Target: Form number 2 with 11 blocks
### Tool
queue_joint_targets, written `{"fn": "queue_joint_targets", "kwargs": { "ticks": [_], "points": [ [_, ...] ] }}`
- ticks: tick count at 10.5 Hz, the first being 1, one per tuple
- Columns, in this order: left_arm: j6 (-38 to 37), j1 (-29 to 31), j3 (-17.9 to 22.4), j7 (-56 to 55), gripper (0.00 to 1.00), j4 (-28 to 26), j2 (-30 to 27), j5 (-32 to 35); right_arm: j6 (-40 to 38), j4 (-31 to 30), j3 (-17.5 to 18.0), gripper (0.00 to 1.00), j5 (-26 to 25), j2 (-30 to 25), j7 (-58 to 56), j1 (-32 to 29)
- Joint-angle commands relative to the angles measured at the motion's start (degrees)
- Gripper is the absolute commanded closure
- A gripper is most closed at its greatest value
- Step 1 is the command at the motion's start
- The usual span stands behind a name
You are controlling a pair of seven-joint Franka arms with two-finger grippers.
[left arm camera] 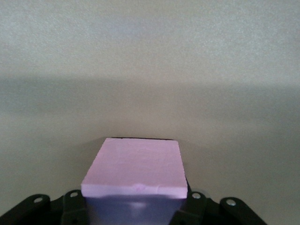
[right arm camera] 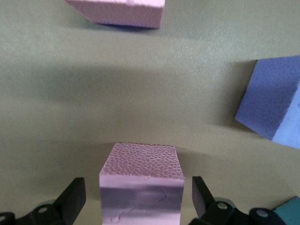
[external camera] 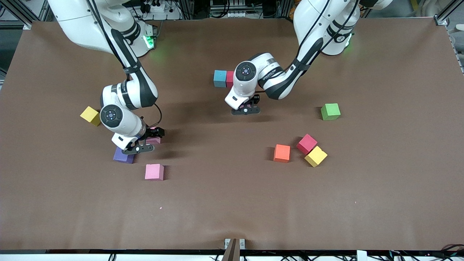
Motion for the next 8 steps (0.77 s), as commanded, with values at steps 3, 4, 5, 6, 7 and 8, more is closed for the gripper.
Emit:
{"fn": "queue_joint_targets", "kwargs": {
  "ticks": [3, 4, 5, 6, 7, 8],
  "points": [
    [2.3, 0.3, -0.3, 3.7, 0.72, -2.6, -1.0, 1.5, 5.1, -5.1, 0.8, 0.00, -1.0, -1.7, -0.7, -0.8],
    [2.3, 0.3, -0.3, 4.3, 0.72, -2.8, -1.2, 1.5, 5.0, -5.1, 0.8, 0.24, -1.0, -1.7, -0.7, -0.8],
    [2.3, 0.3, -0.4, 4.9, 0.72, -3.4, -1.3, 1.5, 4.5, -5.0, 0.8, 0.46, -1.0, -1.8, -0.6, -0.6],
    [2.3, 0.3, -0.3, 4.9, 0.72, -3.4, -1.2, 1.7, 4.3, -4.8, 0.8, 0.58, -1.0, -2.3, -0.7, -0.6],
    [2.1, 0.3, -0.3, 5.6, 0.72, -3.6, -1.2, 1.9, 4.2, -4.6, 0.8, 0.61, -1.0, -2.4, -2.4, -0.5],
    [2.1, 0.3, -0.3, 6.5, 0.72, -3.9, -1.3, 1.8, 3.0, -4.2, 0.8, 0.61, -0.9, -2.7, -5.8, -0.5]
  ]
}}
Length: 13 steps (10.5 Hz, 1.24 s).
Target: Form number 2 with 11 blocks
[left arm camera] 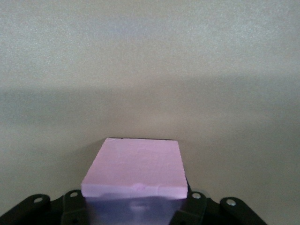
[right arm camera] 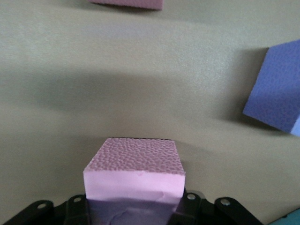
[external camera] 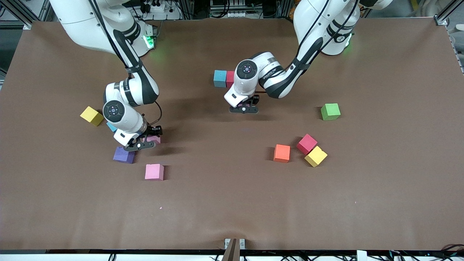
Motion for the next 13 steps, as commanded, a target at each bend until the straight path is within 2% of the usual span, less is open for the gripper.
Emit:
{"fn": "queue_joint_targets", "kwargs": {
  "ticks": [1, 3, 4, 6, 8, 10, 12, 13],
  "points": [
    [0.7, 0.3, -0.1, 1.5, 0.72, -2.7, -0.8, 1.6, -4.1, 0.8, 0.9, 0.61, -0.7, -2.4, -5.8, -0.4],
    [0.7, 0.8, 0.0, 1.6, 0.72, -2.6, -0.6, 1.6, -11.9, 4.9, 2.5, 0.61, -0.6, -2.5, -10.0, -0.3],
    [0.6, 0.8, 0.0, 1.8, 0.71, -2.6, -0.6, 1.6, -13.3, 5.6, 3.6, 0.61, -0.6, -2.5, -12.9, -0.2],
    [0.5, 1.0, 0.0, 1.8, 0.68, -2.7, -0.4, 1.6, -13.3, 6.0, 5.8, 0.61, -0.6, -2.3, -17.0, 0.6],
    [0.4, 1.2, 0.0, 1.7, 0.67, -2.7, -0.3, 1.6, -13.4, 6.1, 6.1, 0.61, -0.6, -2.4, -19.2, 4.1],
    [0.3, 1.3, 0.1, 1.1, 0.59, -2.7, -0.3, 1.6, -13.4, 7.1, 6.1, 0.59, -0.8, -2.2, -25.2, 6.4],
    [0.3, 1.3, 0.1, 0.7, 0.25, -2.7, -0.3, 1.6, -13.4, 7.7, 6.1, 0.59, -0.8, -1.9, -32.6, 7.3],
    [0.3, 1.3, 0.1, 0.4, 0.00, -2.6, -0.4, 1.5, -13.4, 7.7, 6.1, 0.59, -0.9, -1.9, -36.6, 7.5]
  ]
}}
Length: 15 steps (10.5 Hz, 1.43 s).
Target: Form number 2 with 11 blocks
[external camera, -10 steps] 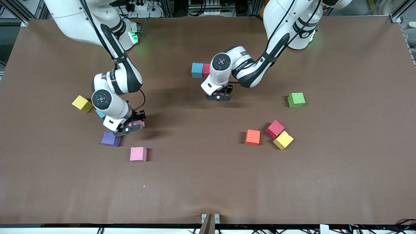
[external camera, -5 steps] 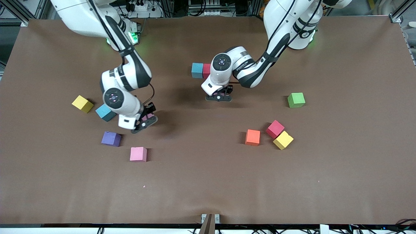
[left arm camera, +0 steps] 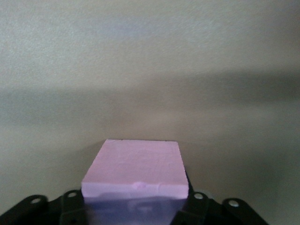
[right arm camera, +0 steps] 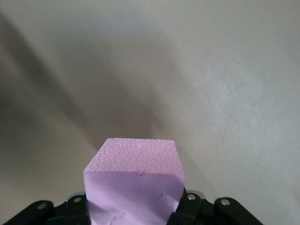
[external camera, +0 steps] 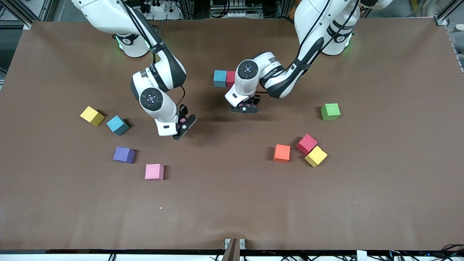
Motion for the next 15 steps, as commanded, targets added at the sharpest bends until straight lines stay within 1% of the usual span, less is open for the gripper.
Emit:
{"fn": "queue_joint_targets", "kwargs": {
  "ticks": [1, 3, 4, 6, 7, 9, 10, 12, 15],
  "points": [
    [0.4, 0.8, 0.0, -1.3, 0.00, -1.5, -0.3, 1.3, -0.8, 0.5, -0.1, 0.59, -0.6, -0.2, -9.6, -0.1],
    [0.1, 0.9, 0.1, -2.7, 0.00, -1.4, -1.8, 1.1, -0.8, 0.4, -0.1, 0.56, -0.7, -0.3, -13.8, -0.6],
    [-1.6, 0.9, 0.2, -3.1, 0.00, -0.7, -2.5, 0.9, -0.8, 0.3, -0.1, 0.56, -0.7, -0.3, -14.2, -0.3],
    [-5.5, 1.4, 0.2, -3.4, 0.00, 2.5, -3.4, 0.5, -0.8, 0.3, -0.1, 0.55, -2.3, -0.4, -14.5, -0.1],
    [-5.9, 1.4, 0.2, -4.1, 0.00, 3.1, -4.1, 0.5, -0.8, 0.4, 0.0, 0.55, -3.3, -0.5, -14.7, 0.3],
    [-6.2, 2.8, 0.2, -3.9, 0.00, 2.9, -6.7, 0.5, -0.3, 0.7, 0.0, 0.54, -3.4, -0.4, -15.4, 2.5],
    [-6.7, 3.9, 0.2, -3.7, 0.00, 3.1, -7.5, 0.5, 0.0, 1.3, 0.0, 0.53, -3.4, -0.2, -15.3, 4.3],
    [-6.7, 5.9, 1.1, -3.1, 0.00, 3.2, -9.0, 0.5, 0.5, 2.7, 0.0, 0.52, -3.6, 0.3, -15.4, 7.3],
    [-7.3, 11.1, 2.1, 5.5, 0.00, 4.5, -9.3, 0.5, 0.9, 6.6, 0.0, 0.53, -4.9, 4.3, -15.1, 13.1]
  ]
}}
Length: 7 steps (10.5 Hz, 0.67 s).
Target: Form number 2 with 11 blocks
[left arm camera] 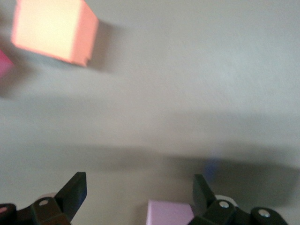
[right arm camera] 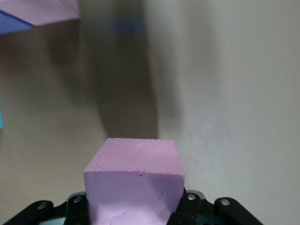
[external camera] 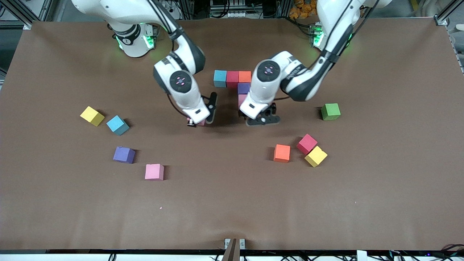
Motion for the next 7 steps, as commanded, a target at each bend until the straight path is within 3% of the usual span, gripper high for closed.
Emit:
{"fn": "queue_joint_targets", "kwargs": {
  "ticks": [1, 4, 7],
  "points": [
    [-1.5, 2.2, 2.3, 7.5, 0.00, 1.8, -0.3, 0.5, 0.2, 4.1, -0.2, 0.53, -1.5, 4.5, -0.2, 3.5],
    [-1.6, 2.3, 5.7, 18.7, 0.00, 6.2, 2.4, 0.6, 0.7, 5.9, -0.2, 0.53, -1.5, 6.9, 0.2, 7.2],
    [-1.5, 2.3, 8.2, 31.2, 0.00, 6.7, 3.8, -0.6, 0.8, 7.8, -0.3, 0.53, -1.6, 9.2, 0.4, 9.9]
  ]
}}
